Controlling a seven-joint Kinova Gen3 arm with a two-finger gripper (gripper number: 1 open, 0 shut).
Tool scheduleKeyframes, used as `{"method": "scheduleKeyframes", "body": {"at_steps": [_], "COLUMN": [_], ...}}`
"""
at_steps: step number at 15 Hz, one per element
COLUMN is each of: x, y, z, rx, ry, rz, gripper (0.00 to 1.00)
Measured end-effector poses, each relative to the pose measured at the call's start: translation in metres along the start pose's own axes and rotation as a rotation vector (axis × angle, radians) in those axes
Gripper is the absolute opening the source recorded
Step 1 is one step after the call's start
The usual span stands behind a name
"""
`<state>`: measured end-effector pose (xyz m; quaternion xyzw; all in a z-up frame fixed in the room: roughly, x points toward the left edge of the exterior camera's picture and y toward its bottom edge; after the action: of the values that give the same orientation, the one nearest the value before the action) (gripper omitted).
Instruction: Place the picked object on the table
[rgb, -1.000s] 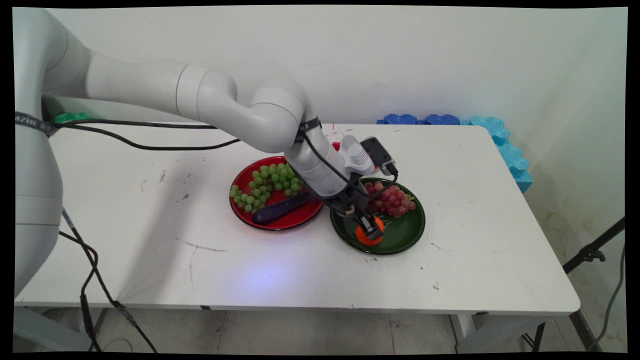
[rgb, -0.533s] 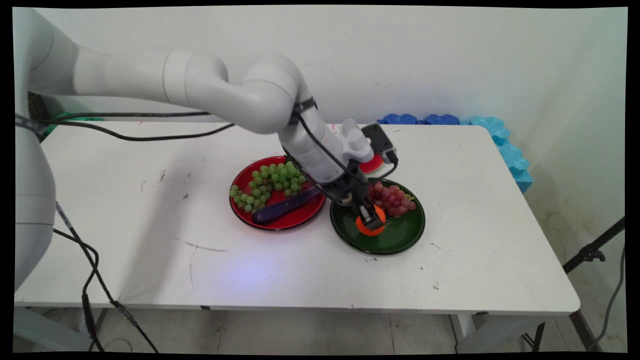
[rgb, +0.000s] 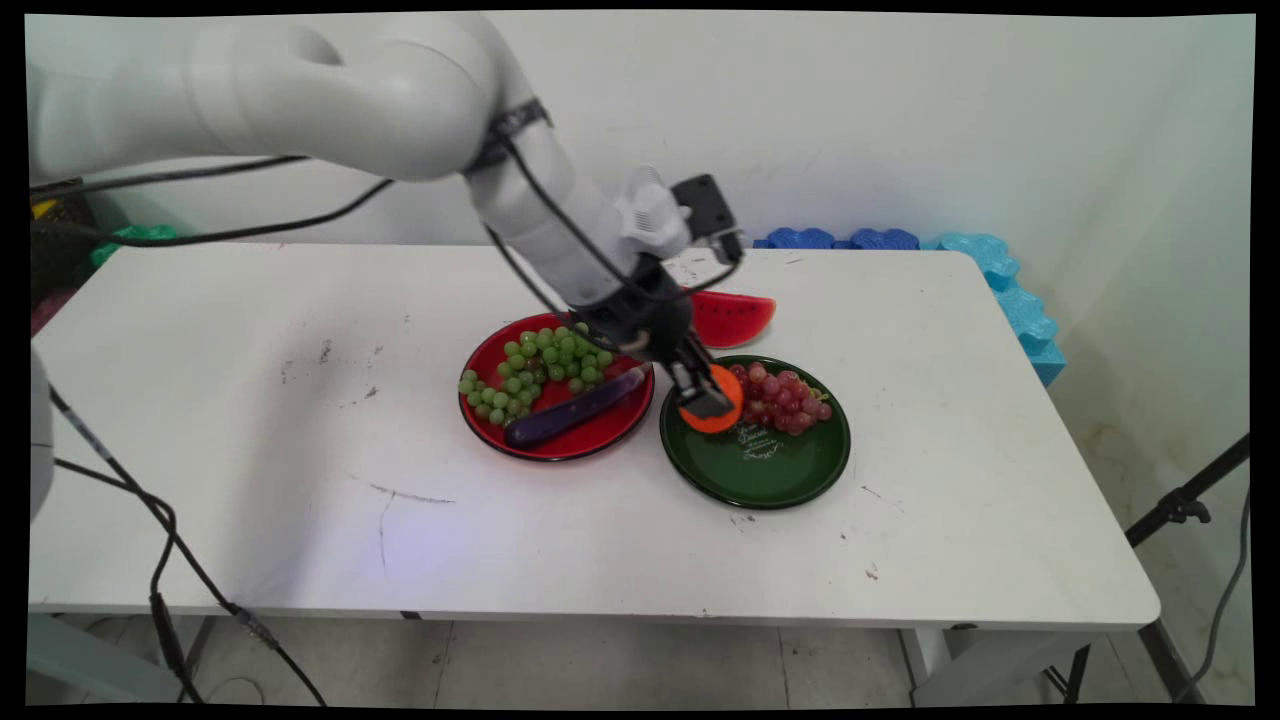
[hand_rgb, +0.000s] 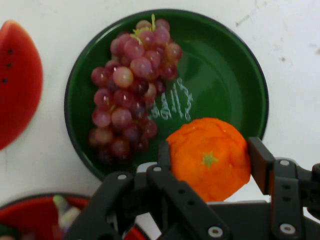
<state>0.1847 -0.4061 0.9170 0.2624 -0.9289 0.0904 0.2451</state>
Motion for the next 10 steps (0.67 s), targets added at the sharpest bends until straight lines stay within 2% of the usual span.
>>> {"method": "scheduleKeyframes", "body": {"at_steps": [5, 10], "x": [-0.045, -0.079], "y": [0.000, 0.002], "z": [-0.034, -0.038], "rx": [-0.024, -0.048], "ry": [-0.026, -0.047], "rz": [0.071, 0.105], "gripper": [0.00, 0.00]}}
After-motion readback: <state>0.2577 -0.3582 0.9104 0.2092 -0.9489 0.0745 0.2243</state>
